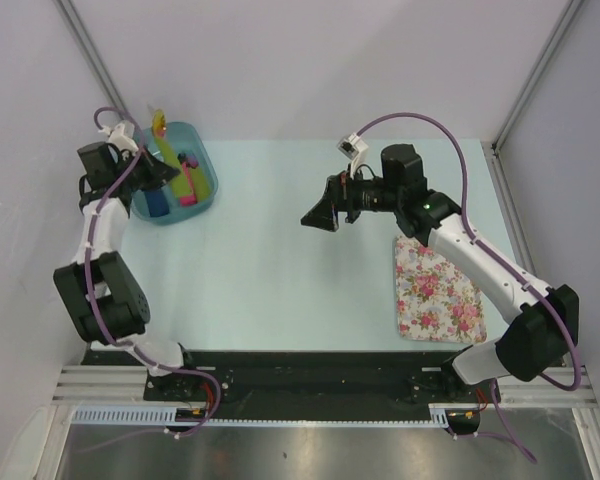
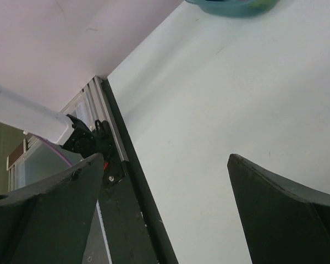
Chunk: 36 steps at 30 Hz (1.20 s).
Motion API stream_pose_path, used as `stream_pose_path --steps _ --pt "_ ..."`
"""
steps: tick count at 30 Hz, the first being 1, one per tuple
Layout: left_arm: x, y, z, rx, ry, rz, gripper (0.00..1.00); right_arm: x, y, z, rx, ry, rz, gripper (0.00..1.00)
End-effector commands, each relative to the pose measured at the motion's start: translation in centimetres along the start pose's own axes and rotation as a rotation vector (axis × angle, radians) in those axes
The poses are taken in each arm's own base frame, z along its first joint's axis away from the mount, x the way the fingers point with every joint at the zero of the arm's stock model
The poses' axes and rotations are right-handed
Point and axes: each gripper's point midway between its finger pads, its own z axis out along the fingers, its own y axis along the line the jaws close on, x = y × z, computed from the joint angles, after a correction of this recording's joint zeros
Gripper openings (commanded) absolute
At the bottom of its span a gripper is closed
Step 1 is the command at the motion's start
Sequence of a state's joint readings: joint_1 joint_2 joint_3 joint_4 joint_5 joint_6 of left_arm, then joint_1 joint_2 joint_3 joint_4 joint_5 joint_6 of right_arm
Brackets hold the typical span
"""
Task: Place the utensils on the paper napkin and roll it up
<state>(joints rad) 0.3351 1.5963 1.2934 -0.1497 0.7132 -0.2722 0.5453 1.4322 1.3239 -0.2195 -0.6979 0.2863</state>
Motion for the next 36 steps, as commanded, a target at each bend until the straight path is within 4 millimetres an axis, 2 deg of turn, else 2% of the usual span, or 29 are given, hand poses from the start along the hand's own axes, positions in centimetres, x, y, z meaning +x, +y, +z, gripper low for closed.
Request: stream_pose_path --steps 1,2,4,5,6,8,10,11,12,18,19,26,36 --pt "-4.2 3.6 0.4 -0.078 -0.076 0.112 0.00 0.1 0.1 -0.2 -0.020 0.002 -0.025 1.00" --pt "-3.6 5.3 1.4 -0.096 -0.056 0.086 0.00 0.3 -0.1 -0.1 -0.020 0.008 -0.020 1.00" --pt "-4.7 6.3 2.0 -0.103 -0.071 0.091 0.00 0.6 -0.2 0.1 -0.025 0.012 -0.013 1.00" --pt "-3.9 7.9 2.8 -0.117 -0.051 0.064 0.00 0.8 -0.4 0.2 -0.023 0.016 -0.008 1.00" --pt "-4.8 8.3 3.0 -0.123 -0.065 0.075 0.00 0.9 -0.5 0.2 -0.024 0.016 -0.004 1.00" --pt "-5.0 10.0 3.7 -0.146 -0.070 0.075 0.00 1.0 -0.7 0.3 -0.025 0.018 0.001 1.00" --pt "-4.9 11.0 4.3 -0.158 -0.065 0.079 0.00 1.2 -0.7 0.5 -0.028 0.021 0.004 1.00" --pt "-5.5 11.1 4.5 -0.152 -0.073 0.084 0.00 1.3 -0.8 0.5 -0.028 0.023 0.007 1.00" --pt "-4.7 12.1 5.3 -0.154 -0.055 0.062 0.00 1.4 -0.9 0.6 -0.027 0.026 0.014 1.00" --pt "-4.4 13.9 6.7 -0.155 -0.039 0.039 0.00 1.7 -1.1 1.0 -0.035 0.034 0.032 1.00" --pt "-3.7 14.6 7.1 -0.159 -0.023 0.028 0.00 1.9 -1.2 1.1 -0.035 0.038 0.035 1.00" --pt "-2.6 16.9 8.1 -0.193 0.006 0.036 0.00 2.0 -1.5 1.4 -0.040 0.044 0.045 1.00" --pt "-0.4 19.1 9.3 -0.205 0.060 -0.007 0.00 2.6 -1.9 1.5 -0.033 0.053 0.055 1.00"
